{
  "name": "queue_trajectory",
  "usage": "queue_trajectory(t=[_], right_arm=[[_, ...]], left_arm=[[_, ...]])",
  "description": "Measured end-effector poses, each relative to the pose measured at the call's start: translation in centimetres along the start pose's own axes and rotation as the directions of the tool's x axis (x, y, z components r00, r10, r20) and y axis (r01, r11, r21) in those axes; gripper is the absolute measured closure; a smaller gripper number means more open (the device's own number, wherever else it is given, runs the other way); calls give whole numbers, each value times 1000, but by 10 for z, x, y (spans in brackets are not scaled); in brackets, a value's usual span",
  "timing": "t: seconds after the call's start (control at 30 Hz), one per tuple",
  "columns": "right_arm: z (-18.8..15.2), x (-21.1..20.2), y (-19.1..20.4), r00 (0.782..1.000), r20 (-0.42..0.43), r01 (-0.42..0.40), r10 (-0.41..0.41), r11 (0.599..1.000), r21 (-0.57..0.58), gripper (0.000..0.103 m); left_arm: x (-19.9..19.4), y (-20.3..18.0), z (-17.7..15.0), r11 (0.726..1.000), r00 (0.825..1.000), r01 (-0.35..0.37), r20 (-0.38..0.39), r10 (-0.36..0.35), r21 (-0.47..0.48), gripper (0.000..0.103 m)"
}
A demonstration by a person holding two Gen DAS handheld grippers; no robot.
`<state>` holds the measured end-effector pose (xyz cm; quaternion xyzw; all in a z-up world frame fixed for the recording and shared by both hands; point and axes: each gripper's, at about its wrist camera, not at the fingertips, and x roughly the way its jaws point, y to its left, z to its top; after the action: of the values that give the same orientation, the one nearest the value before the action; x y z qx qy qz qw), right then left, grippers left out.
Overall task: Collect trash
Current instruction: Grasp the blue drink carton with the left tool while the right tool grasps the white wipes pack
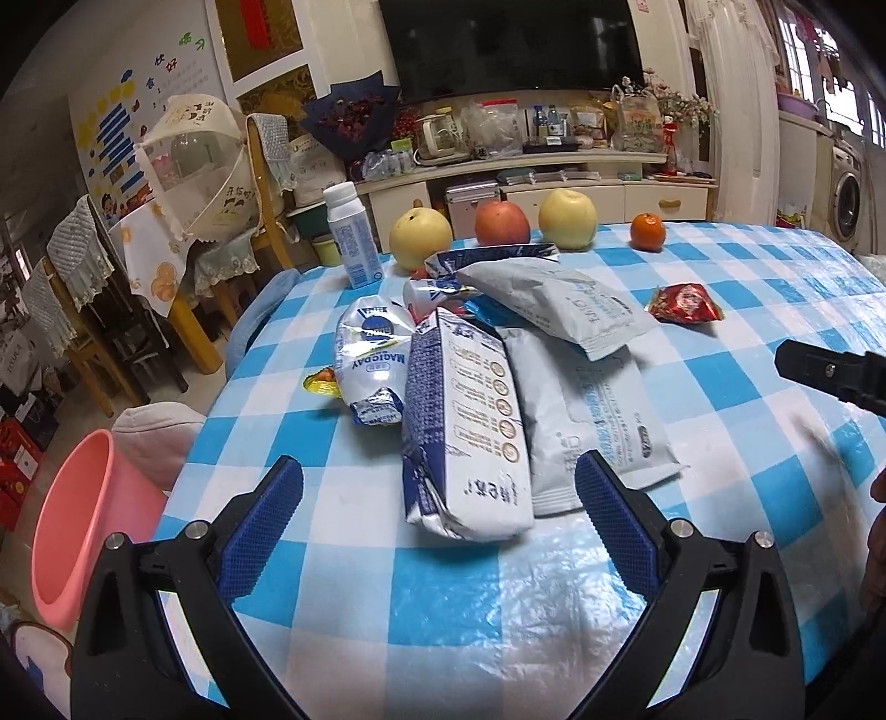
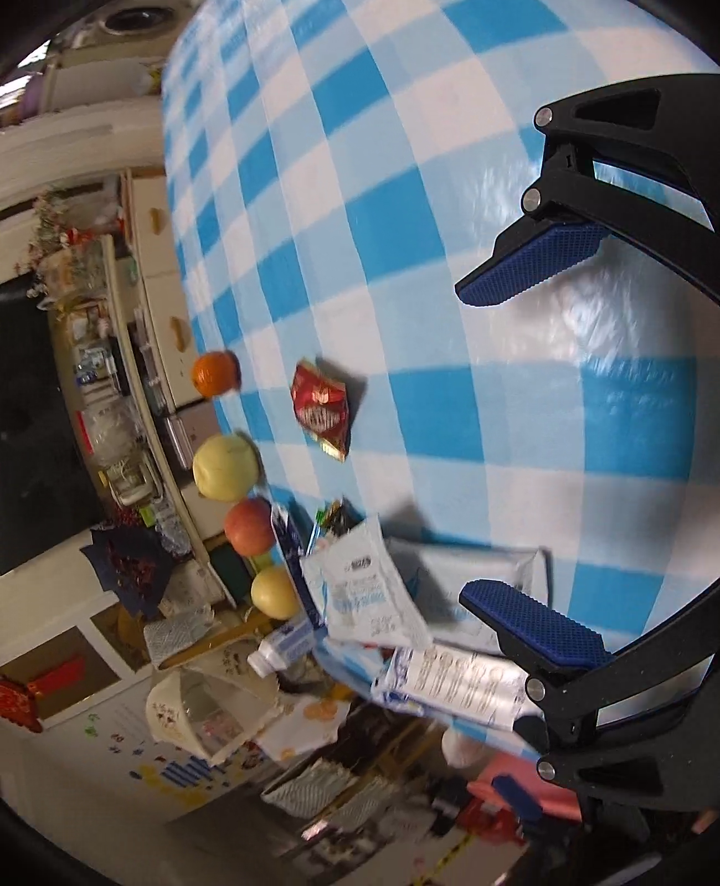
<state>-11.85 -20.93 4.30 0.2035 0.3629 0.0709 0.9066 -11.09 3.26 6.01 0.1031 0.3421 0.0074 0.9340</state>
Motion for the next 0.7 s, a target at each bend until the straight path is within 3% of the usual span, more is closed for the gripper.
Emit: queue_trajectory(t=[0.2,0.33,0.47,0.6,0.67,0.7], right_arm=[[13,10,17,993,8,-115,116,993,-20,5],[22,19,32,987,4,-159,159,986,-57,5],[32,31,44,978,-7,-210,211,973,-94,18],[44,47,55,971,-26,-240,239,963,-119,18],[50,52,62,967,-26,-255,254,956,-143,18],[53,56,65,965,-30,-263,261,953,-149,15]], left_arm=[[7,16,7,993,995,97,-24,-99,-63,4],[17,22,12,980,981,184,-49,-187,-77,4],[30,29,16,975,975,204,-74,-211,-92,4],[42,31,20,971,969,220,-92,-228,-91,6],[48,30,22,971,967,224,-102,-233,-88,15],[52,30,23,971,967,220,-111,-229,-92,28]])
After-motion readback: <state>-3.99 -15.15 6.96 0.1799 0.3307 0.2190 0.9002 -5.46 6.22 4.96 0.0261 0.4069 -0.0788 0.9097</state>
